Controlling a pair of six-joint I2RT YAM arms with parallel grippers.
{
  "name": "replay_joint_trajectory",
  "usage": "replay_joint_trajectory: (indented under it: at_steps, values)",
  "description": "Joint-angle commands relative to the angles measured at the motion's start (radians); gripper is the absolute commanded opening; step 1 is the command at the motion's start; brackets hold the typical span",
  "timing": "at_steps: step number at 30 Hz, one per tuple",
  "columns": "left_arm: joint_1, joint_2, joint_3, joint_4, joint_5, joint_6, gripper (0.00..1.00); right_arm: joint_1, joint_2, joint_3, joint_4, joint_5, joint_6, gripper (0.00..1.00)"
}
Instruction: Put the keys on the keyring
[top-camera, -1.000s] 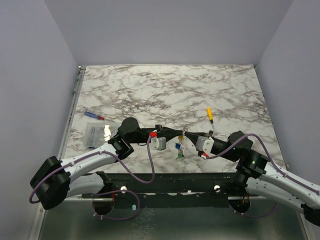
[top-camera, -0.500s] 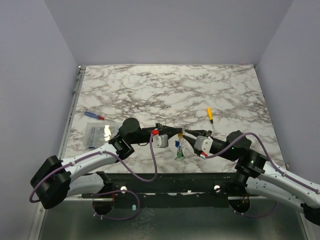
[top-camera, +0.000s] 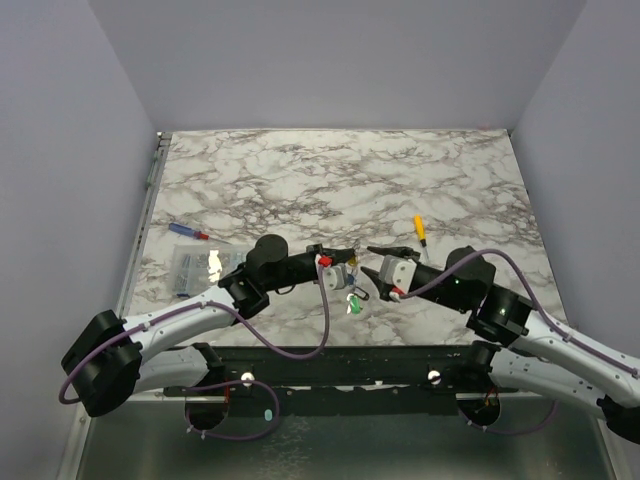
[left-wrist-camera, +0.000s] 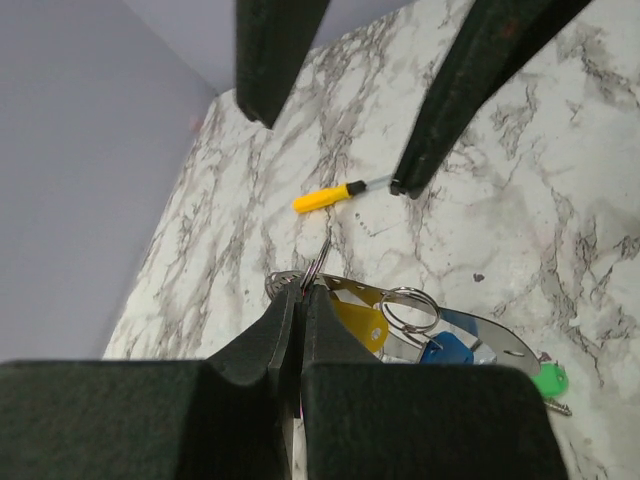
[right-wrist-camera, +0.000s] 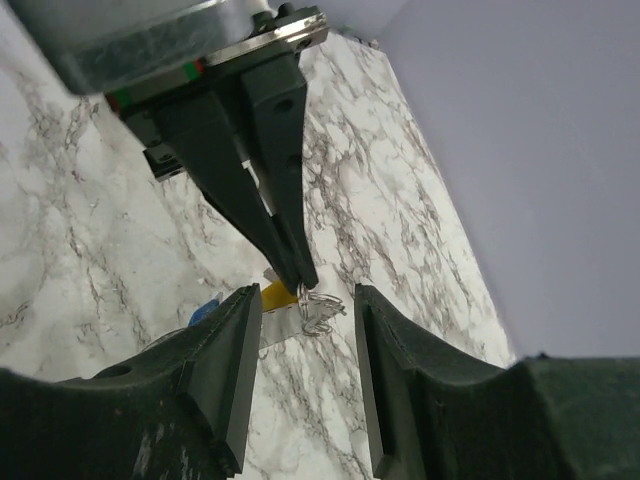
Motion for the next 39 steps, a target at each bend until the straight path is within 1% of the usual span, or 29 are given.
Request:
replay_joint_trajectory:
  at_steps: [1,3,6,10,17,20,35,39]
  values:
    - [-0.013,0.002,0.043,-0.04,-0.089,0.057,0.0,0.005,0.107,0.113,-0.132,0.079,0.016,0.49]
    - [-0.015,0.002,0.047,-0.05,-0.098,0.061,0.0,0.005,0.161,0.14,-0.174,0.098,0.007,0.49]
    - [-0.019,0.0,0.051,-0.064,-0.103,0.069,0.0,0.005,0.196,0.142,-0.16,0.128,0.016,0.46]
    - [-0.024,0.0,0.055,-0.078,-0.107,0.078,0.0,0.005,0.193,0.115,-0.085,0.127,0.037,0.45]
    - [-0.037,-0.002,0.062,-0.096,-0.107,0.085,0.0,0.005,0.222,0.103,-0.043,0.129,0.04,0.42]
    - [-0.04,-0.002,0.061,-0.097,-0.106,0.086,0.0,0.005,0.239,0.101,-0.037,0.13,0.04,0.39]
    - [-0.047,-0.008,0.062,-0.1,-0.099,0.088,0.0,0.005,0.249,0.062,-0.006,0.175,0.037,0.36]
    - [-0.049,-0.008,0.062,-0.102,-0.093,0.09,0.0,0.005,0.246,0.063,0.004,0.166,0.038,0.31]
